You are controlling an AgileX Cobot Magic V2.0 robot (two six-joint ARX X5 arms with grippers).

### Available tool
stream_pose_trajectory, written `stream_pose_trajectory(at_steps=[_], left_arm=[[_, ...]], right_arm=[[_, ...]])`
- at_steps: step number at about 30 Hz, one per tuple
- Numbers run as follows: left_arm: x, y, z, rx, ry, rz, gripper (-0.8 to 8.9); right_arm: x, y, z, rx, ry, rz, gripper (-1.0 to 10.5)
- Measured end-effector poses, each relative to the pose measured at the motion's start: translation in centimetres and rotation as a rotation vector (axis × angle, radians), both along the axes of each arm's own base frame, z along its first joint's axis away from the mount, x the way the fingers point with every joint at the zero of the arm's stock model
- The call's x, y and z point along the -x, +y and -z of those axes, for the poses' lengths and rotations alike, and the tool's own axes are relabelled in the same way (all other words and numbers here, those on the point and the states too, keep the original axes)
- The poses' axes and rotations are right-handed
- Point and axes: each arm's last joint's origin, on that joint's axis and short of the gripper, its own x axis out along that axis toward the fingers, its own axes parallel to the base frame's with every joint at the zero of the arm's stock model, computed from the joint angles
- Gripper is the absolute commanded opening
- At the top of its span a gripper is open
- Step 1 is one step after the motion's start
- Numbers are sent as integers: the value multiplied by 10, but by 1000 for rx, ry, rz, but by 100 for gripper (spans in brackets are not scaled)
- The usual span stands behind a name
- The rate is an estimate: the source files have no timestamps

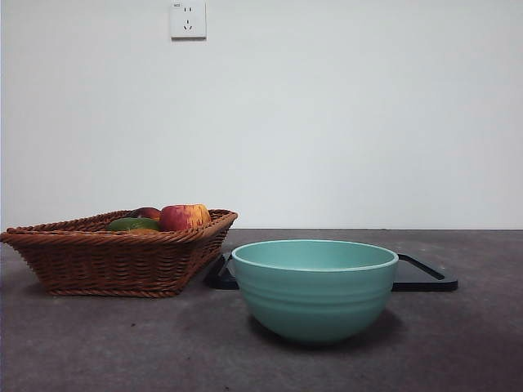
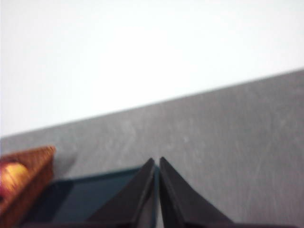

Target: Pick up the wifruite, put it on the bowl, pick up the plate, put it on desk

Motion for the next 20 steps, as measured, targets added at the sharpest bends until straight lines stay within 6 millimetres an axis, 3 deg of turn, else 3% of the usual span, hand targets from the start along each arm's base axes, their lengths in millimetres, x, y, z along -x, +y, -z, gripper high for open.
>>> stream_pose_trajectory(at_steps=[8, 14, 20], left_arm=[[20, -2, -48, -49, -59, 2, 10], [29, -3, -81, -133, -38, 10, 10], [24, -4, -106, -182, 57, 97, 10]], right_arm=[[20, 0, -54, 7, -133, 1, 7], [23, 0, -86, 37, -73, -25, 6], [20, 3, -121, 101, 17, -125, 7]])
